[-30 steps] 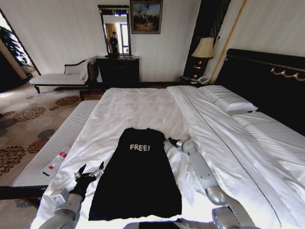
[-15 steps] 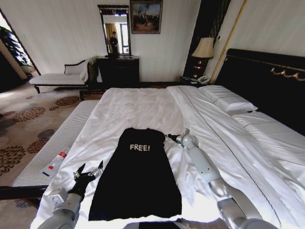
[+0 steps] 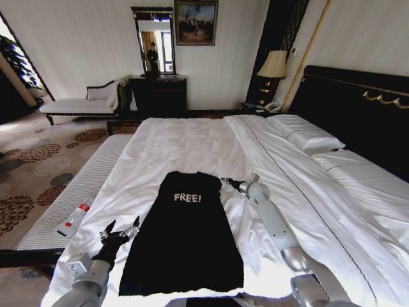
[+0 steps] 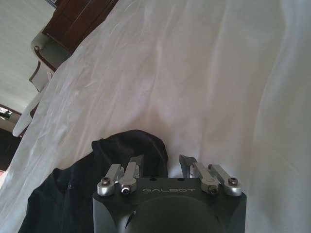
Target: Fold the clothes on the bed.
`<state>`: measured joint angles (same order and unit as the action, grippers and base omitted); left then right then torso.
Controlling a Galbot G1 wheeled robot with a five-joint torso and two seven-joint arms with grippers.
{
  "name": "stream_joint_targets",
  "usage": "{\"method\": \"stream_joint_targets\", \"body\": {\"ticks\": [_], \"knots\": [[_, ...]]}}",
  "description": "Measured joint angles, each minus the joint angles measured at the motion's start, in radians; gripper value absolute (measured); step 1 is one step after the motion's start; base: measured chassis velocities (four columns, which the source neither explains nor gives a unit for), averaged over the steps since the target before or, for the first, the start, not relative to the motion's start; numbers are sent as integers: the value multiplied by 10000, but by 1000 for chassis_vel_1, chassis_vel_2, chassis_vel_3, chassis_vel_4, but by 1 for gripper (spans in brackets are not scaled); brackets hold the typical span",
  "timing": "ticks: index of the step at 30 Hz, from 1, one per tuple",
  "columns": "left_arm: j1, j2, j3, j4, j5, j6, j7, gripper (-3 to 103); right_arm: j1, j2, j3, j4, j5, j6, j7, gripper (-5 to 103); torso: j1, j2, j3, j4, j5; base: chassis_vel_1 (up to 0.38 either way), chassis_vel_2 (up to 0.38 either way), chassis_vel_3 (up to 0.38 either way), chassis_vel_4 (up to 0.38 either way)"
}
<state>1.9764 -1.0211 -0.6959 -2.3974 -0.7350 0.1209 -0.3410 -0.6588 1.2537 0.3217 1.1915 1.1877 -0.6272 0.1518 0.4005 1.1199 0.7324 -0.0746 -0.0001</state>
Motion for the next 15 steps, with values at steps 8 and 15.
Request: {"method": "stream_joint_targets", "body": {"ticks": [8,15], "knots": [[148,1,-146,-73,0,21,-12,100,190,178,23,-589,174,-64,-26,79,0,0,-1,5,-2,0,0,0,0],[179,-51,-185,-147,-145,51,-52,100,479,220,-82,-1127,202,-91,-102,56,0,0,-1,3,-1,0,0,0,0]]}}
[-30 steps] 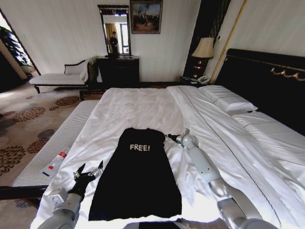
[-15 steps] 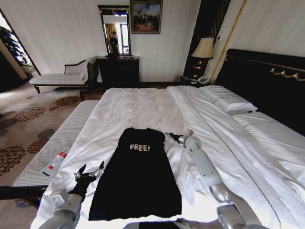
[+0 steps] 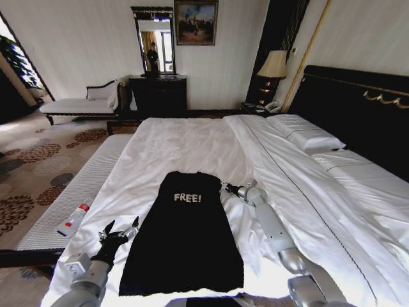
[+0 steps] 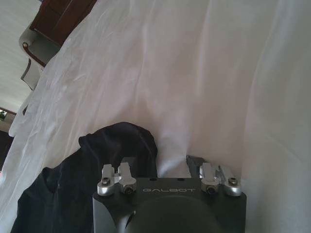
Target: Fold the clothes on the bed.
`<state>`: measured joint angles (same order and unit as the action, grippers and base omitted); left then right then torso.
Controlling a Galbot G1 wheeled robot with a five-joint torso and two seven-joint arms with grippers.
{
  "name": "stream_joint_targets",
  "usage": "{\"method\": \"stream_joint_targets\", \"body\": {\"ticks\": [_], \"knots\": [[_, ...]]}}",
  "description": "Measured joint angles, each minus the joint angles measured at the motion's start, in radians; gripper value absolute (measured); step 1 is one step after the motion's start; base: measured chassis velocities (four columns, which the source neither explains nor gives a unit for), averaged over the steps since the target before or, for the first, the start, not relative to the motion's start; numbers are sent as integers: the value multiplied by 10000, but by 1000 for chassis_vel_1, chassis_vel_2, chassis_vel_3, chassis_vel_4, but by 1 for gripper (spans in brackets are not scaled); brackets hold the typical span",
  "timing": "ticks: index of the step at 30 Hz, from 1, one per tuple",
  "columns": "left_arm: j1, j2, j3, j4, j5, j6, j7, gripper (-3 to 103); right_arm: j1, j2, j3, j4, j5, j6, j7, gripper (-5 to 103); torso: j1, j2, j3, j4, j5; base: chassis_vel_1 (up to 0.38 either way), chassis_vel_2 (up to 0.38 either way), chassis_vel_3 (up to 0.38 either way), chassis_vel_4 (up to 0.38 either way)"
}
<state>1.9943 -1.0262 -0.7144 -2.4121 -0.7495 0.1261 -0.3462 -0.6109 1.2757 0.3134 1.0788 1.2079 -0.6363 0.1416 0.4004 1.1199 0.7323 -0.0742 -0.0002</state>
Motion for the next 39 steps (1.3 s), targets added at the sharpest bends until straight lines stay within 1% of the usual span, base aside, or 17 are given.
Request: {"method": "stream_joint_targets", "body": {"ticks": [2,4,5,8,9,11,12,13,14,16,17,28,31,39], "knots": [[1,-5,-6,16,82,-19,18,100,36,4,-20,-53,6,-2,-13,56,0,0,0,0,0,0,0,0,0],[7,-4,-111,92,196,-77,71,100,76,10,-74,-108,33,-4,-26,44,0,0,0,-1,0,0,0,0,0],[7,-4,-111,92,196,-77,71,100,76,10,-74,-108,33,-4,-26,44,0,0,0,-1,0,0,0,0,0],[-1,5,-299,166,122,-104,78,100,100,42,-114,-125,138,-8,-17,28,0,0,0,0,0,0,0,0,0],[-1,5,-299,166,122,-104,78,100,100,42,-114,-125,138,-8,-17,28,0,0,0,0,0,0,0,0,0],[-16,36,-366,182,85,-103,93,100,109,64,-146,-125,153,-11,-10,18,0,0,0,0,0,0,0,0,0],[-49,79,-394,186,62,-103,96,100,118,73,-160,-129,157,-13,-6,18,0,0,0,0,0,0,0,0,0],[-88,119,-426,193,18,-99,96,100,128,79,-168,-136,159,-14,0,13,0,0,0,0,1,0,0,0,0],[-88,119,-426,193,18,-99,96,100,128,79,-168,-136,159,-14,0,13,0,0,0,0,1,0,0,0,0],[-170,177,-500,211,-125,-81,85,100,147,84,-173,-141,170,-15,14,3,1,0,1,-1,0,0,0,0,0],[-190,183,-516,219,-162,-71,78,100,150,84,-174,-141,175,-15,17,1,0,0,0,-2,0,0,0,0,0],[-184,125,-517,250,-194,-59,62,100,201,47,-244,-106,164,-27,19,0,1,0,0,0,1,0,0,0,0],[-184,113,-515,258,-189,-60,64,100,214,-148,-427,53,-306,-19,-131,0,0,0,0,-1,1,0,0,0,0],[-208,53,-440,263,-143,-59,75,100,416,-470,-734,258,-460,-15,-203,0,1,0,0,0,0,0,0,0,0]]}}
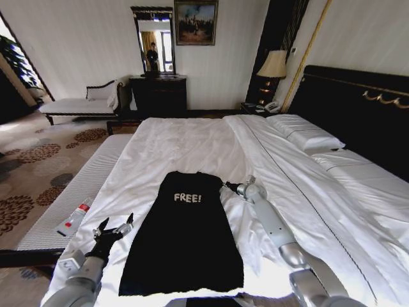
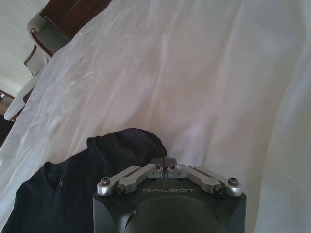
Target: Fold the clothes on the bed.
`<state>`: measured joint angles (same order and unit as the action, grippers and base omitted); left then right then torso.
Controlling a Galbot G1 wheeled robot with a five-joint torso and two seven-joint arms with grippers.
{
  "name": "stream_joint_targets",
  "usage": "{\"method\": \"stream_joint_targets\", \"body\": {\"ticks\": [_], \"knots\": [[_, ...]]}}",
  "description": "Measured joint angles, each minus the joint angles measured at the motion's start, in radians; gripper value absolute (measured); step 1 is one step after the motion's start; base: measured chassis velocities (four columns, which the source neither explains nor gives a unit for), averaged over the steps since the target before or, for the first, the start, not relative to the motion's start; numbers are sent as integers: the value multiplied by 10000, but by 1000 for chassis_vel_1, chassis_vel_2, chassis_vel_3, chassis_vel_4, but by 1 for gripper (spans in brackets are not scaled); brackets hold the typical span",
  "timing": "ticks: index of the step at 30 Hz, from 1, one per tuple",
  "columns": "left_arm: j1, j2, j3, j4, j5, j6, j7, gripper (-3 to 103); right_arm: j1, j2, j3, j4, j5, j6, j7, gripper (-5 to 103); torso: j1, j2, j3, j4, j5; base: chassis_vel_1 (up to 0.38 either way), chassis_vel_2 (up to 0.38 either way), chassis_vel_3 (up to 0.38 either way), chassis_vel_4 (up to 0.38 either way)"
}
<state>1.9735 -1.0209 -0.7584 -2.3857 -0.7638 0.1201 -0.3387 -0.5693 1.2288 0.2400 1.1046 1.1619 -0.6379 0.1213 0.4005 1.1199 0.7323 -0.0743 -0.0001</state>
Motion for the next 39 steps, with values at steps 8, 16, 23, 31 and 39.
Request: {"method": "stream_joint_targets", "body": {"ticks": [8,16,23,31,39], "knots": [[30,-50,-69,-25,11,-12,21,100,339,-446,-824,10,-982,170,-481,0,-1,-1,0,1,2,0,0,0,0],[64,-77,-177,-75,-205,-13,24,100,775,-1173,-1971,70,-1628,414,-1006,0,-1,0,0,-3,0,0,0,0,0],[126,-145,-302,-122,-205,-13,66,100,1241,-1314,-3082,-133,-2736,1010,-1662,0,0,-1,0,0,0,0,0,0,0],[217,-243,-416,-145,-203,-43,141,100,1682,-1302,-3788,-337,-3455,1752,-2463,0,0,0,0,0,0,0,0,0,0],[269,-302,-539,-160,-212,-80,179,100,2141,-1269,-4570,-813,-4533,2707,-3055,0,0,0,0,-1,-1,0,0,0,0]]}}
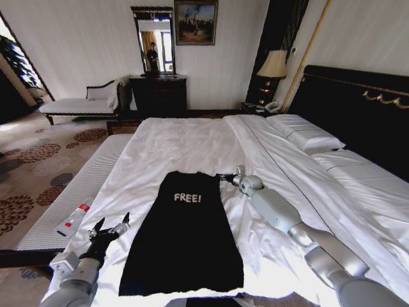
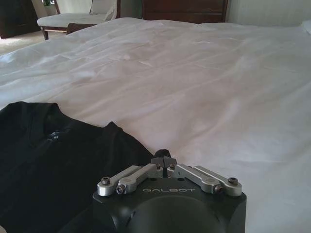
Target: Fold the clothes on the bed.
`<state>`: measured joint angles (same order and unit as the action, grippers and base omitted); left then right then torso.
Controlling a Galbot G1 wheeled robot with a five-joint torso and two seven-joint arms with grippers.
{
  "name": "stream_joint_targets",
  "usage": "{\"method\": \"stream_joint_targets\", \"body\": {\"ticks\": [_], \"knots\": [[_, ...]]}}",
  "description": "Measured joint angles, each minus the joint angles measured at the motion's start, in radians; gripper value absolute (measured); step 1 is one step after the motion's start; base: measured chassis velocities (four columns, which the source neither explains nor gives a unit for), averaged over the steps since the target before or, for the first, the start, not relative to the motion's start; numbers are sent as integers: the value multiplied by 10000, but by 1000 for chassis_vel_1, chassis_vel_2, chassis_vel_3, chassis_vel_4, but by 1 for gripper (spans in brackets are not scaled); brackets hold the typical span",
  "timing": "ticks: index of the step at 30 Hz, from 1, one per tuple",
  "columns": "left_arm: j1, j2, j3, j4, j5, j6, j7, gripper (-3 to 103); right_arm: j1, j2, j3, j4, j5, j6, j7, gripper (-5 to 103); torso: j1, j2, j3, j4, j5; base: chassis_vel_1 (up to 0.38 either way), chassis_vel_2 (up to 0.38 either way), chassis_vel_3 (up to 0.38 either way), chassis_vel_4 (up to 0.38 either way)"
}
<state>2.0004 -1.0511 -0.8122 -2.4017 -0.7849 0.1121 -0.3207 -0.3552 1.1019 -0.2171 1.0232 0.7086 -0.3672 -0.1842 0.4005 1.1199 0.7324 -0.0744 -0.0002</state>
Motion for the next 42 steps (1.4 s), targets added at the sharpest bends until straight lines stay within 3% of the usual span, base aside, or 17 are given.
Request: {"method": "stream_joint_targets", "body": {"ticks": [6,13,20,24,26,30,31,32,35,42], "knots": [[35,-6,-95,-43,-14,-13,8,100,-53,216,-112,-181,-864,626,-101,0,0,0,0,3,1,0,0,0,0],[-3,3,-65,-45,-26,-18,11,100,-656,154,-7,814,-882,567,210,0,0,0,0,-3,0,0,0,0,0],[10,-12,-71,-80,-8,-25,0,100,-1084,1225,-143,823,-1172,776,902,0,0,0,0,6,0,0,0,0,0],[102,-76,-175,-86,-9,-52,55,100,-1085,1458,-157,582,-1202,860,1042,-3,0,-1,0,3,0,0,0,0,0],[115,-102,-181,-86,-9,-59,74,100,-1131,1456,-156,628,-1173,859,1070,2,0,0,-1,3,-1,0,0,0,0],[-7,-111,-21,-41,17,-66,69,100,-1614,1066,-99,1735,-833,718,1142,24,0,0,-1,0,1,0,0,0,0],[-7,-111,-21,-41,17,-66,69,100,-1614,1066,-99,1735,-833,718,1142,24,0,0,-1,0,1,0,0,0,0],[-57,-94,47,-20,44,-66,48,100,-1763,930,-34,2145,-596,642,1262,24,0,-1,0,0,0,0,0,0,0],[-206,-50,256,25,84,-58,-7,100,-2253,536,410,3485,383,333,1690,40,-1,0,-1,0,2,0,0,0,0],[-230,-46,361,76,141,-44,-37,100,-2467,38,1354,3700,465,401,1798,61,-1,0,-1,3,1,0,0,0,0]]}}
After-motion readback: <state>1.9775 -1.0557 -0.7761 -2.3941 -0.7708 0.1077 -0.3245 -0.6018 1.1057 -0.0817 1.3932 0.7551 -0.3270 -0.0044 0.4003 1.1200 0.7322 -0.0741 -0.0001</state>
